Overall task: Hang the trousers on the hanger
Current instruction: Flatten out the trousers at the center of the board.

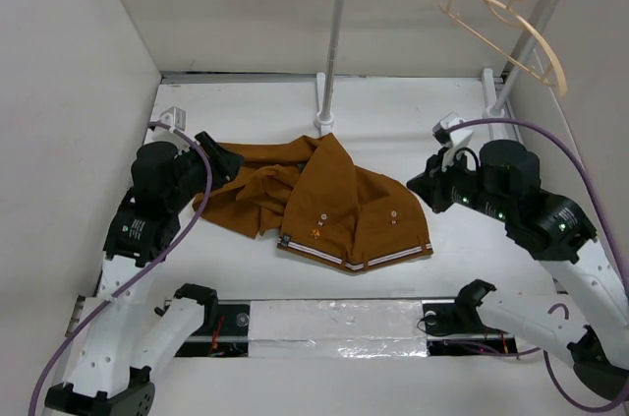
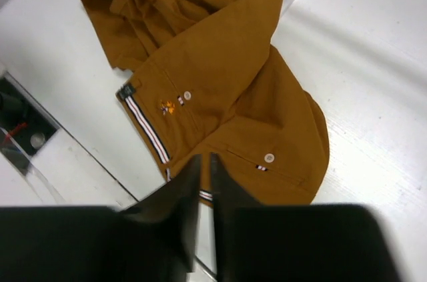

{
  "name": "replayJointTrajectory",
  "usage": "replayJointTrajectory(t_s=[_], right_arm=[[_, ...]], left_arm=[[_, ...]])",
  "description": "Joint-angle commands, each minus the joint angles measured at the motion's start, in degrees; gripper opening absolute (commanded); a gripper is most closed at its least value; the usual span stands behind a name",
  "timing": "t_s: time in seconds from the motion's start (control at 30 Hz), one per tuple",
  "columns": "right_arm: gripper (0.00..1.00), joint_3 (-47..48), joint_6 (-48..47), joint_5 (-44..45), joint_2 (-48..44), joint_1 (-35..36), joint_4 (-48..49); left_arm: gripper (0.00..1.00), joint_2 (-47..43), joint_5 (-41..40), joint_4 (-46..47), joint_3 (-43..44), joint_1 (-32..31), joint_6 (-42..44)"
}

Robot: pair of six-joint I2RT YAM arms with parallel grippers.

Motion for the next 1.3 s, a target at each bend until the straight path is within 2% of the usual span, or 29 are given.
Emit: replayJointTrajectory(t_s=[0.0, 0.07, 0.17, 0.23, 0.3, 0.37, 0.47, 0.5, 0.53, 0.57, 0.6, 0.63, 0.67, 0.7, 0.73, 0.83, 0.97, 1.1, 1.27], right_arm=[[0.01, -0.4, -2.1, -4.1, 2.0, 1.9, 2.6], [0.0, -2.0, -0.6, -4.7, 2.5, 4.3, 5.6], [0.0, -3.5, -0.1, -2.8, 4.4, 7.0, 7.8], [0.0, -3.3, -0.4, -0.5, 5.8, 10.2, 8.1], [0.0, -3.5, 0.3, 1.7, 8.0, 14.4, 9.4], [0.0, -5.4, 2.2, 5.0, 9.6, 17.4, 12.0], [0.0, -7.8, 4.9, 5.8, 13.5, 22.6, 17.2], [0.0, -8.4, 5.4, 5.8, 14.8, 23.8, 18.3], [0.13, -8.2, 6.2, 8.9, 18.6, 27.3, 21.3], [0.13, -8.2, 6.2, 8.9, 20.0, 27.3, 21.4], [0.29, -7.9, 6.4, 9.3, 21.5, 28.8, 22.9], [0.4, -7.7, 6.4, 9.3, 22.9, 29.3, 24.0], [0.46, -7.7, 6.4, 9.0, 24.5, 29.3, 25.3], [0.57, -7.6, 6.7, 8.7, 27.9, 30.1, 27.5], [0.61, -7.5, 6.7, 8.3, 29.7, 30.6, 28.3], [0.65, -5.4, 6.8, 10.1, 36.9, 32.0, 29.7], [0.65, -3.1, 7.6, 16.6, 44.3, 32.7, 32.0], [0.64, -0.2, 11.1, 20.1, 51.9, 32.7, 32.5], [0.63, 3.0, 15.3, 24.0, 58.7, 33.7, 34.3]], left_arm=[[0.41, -1.1, -2.4, -0.3, 1.7, -0.3, -1.3], [0.39, -1.4, -2.8, -0.3, 1.7, -0.3, -1.8], [0.27, -1.6, -4.1, -1.5, 0.2, -0.3, -3.6], [0.11, -2.4, -5.7, -3.0, -2.8, -0.3, -5.8], [0.02, -2.9, -7.1, -4.1, -6.1, -0.3, -7.3], [0.02, -3.3, -7.1, -6.0, -8.1, -0.3, -9.6], [0.15, -4.5, -9.3, -7.4, -13.1, -0.3, -13.0], [0.25, -4.8, -9.6, -7.4, -16.1, -0.3, -14.0], [0.37, -5.7, -9.2, -5.5, -20.4, -0.3, -15.7], [0.37, -5.7, -9.2, -5.5, -20.4, -0.3, -15.8], [0.41, -6.0, -9.2, -4.8, -21.6, -0.3, -16.3], [0.44, -5.8, -9.0, -3.9, -24.0, -0.3, -17.1], [0.46, -5.5, -8.6, -1.9, -24.9, -0.3, -17.6], [0.46, -4.6, -8.1, -0.7, -25.3, 0.3, -17.7], [0.47, -4.6, -8.0, 0.3, -26.4, 0.3, -17.5], [0.48, -0.9, -5.0, 5.1, -28.4, 1.6, -18.0], [0.51, 5.3, -3.5, 13.0, -30.5, 3.0, -17.6], [0.51, 13.8, -3.0, 17.1, -30.9, 3.0, -17.1], [0.53, 18.3, -4.0, 21.7, -32.6, 3.0, -18.4]])
